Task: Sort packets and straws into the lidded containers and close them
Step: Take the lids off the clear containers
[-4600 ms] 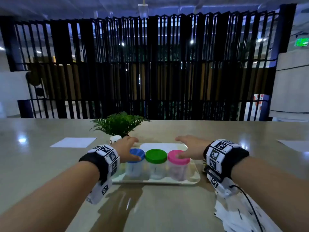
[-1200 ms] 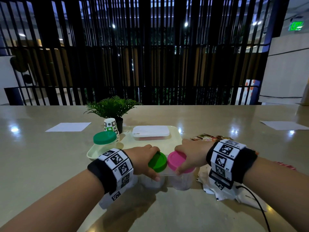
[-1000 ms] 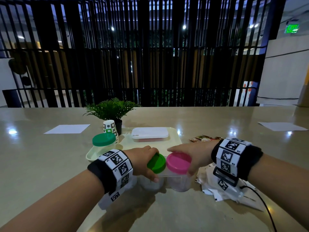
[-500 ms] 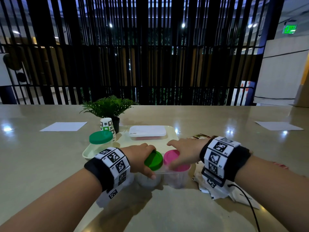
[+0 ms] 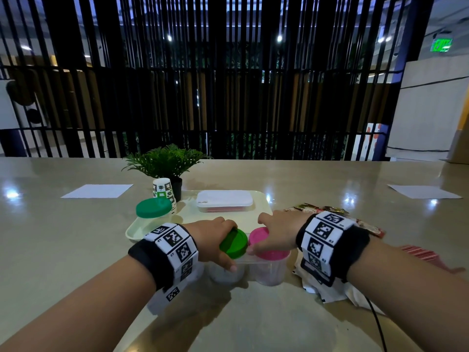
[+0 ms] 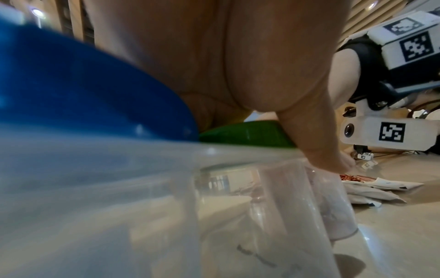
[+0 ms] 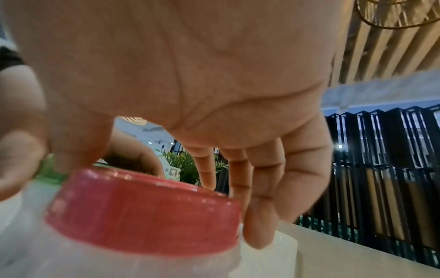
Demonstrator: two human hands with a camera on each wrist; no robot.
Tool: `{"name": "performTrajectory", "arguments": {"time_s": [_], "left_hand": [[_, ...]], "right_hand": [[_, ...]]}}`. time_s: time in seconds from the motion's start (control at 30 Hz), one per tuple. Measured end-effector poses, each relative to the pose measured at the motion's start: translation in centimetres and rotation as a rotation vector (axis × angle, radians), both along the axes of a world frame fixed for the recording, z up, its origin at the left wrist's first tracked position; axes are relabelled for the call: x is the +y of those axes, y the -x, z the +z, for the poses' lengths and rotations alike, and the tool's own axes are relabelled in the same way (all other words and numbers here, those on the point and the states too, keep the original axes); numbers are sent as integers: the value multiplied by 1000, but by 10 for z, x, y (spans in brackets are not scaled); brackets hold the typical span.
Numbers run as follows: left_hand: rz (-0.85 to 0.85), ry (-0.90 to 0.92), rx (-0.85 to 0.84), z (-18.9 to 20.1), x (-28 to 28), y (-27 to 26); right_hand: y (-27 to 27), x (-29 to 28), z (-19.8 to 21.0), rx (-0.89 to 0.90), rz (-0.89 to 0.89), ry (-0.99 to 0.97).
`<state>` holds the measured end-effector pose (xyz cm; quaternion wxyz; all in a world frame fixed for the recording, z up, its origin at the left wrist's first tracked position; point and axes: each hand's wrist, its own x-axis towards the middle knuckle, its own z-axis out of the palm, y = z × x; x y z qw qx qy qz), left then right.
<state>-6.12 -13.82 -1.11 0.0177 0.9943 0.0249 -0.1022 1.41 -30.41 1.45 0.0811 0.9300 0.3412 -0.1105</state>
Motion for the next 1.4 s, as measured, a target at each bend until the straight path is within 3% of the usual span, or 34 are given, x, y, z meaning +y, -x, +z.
{"name": "performTrajectory", "arguments": {"time_s": [0.17, 0.43, 0.63, 0.83, 1.23, 1.4], "left_hand": [[5, 10, 8, 0, 0, 0], [-4, -1, 3, -1, 1, -2], [2, 6, 6, -2, 2, -2], [-2, -1, 3, -2, 3, -3], [-1, -7, 12, -1, 2, -3], [2, -15, 7, -2, 2, -3]], "right_hand": [[-2, -5, 6, 186, 76, -70], [-3, 5, -7, -91, 5, 16], [-5, 1, 1, 96, 52, -57], [-2, 6, -2, -1, 25, 31], [-8, 0, 0, 81, 64, -111], [-10, -15, 6, 140, 41, -311]]}}
